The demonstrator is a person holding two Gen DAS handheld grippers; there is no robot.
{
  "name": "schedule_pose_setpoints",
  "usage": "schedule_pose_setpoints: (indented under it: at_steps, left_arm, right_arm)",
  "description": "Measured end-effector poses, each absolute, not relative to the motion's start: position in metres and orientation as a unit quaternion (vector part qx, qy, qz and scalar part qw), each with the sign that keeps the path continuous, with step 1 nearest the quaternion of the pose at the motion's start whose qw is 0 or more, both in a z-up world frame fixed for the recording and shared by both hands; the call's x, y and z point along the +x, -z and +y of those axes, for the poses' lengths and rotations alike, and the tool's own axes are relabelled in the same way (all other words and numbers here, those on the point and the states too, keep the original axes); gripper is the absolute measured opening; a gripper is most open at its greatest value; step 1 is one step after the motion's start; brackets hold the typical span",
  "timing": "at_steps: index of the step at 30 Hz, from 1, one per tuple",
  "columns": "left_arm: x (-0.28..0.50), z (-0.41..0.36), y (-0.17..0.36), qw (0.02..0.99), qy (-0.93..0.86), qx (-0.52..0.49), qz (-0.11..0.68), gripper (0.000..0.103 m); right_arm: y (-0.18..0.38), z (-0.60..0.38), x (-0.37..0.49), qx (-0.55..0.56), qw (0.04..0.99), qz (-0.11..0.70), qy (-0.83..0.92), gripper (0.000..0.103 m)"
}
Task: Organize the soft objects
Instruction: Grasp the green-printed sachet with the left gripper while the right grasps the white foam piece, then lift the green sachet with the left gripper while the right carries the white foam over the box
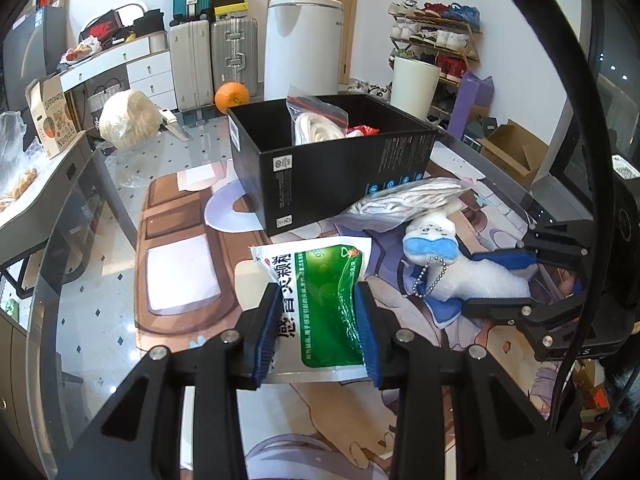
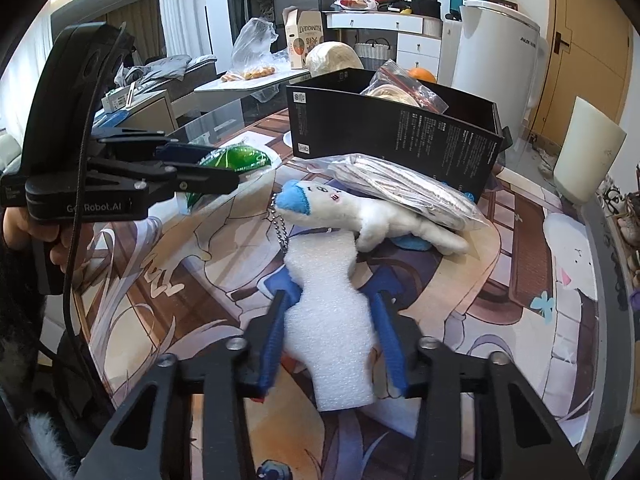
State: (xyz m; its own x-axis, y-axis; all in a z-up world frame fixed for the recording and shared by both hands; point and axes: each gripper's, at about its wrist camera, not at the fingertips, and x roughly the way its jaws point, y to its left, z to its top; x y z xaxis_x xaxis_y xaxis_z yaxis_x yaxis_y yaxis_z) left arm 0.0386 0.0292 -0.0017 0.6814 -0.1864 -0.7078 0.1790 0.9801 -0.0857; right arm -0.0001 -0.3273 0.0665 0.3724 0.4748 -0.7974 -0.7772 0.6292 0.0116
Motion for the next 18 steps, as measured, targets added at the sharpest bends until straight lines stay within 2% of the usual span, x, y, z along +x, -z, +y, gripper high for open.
schedule_pose_setpoints:
  at_steps: [18]
  left_arm:
    - [0.025,0.032,-0.026,0.939,0.082,-0.025,0.332,0.035]
  right_arm:
    - [-0.086,-0.342,-0.013,-0.197,0.820,0.383,-0.377,0.038]
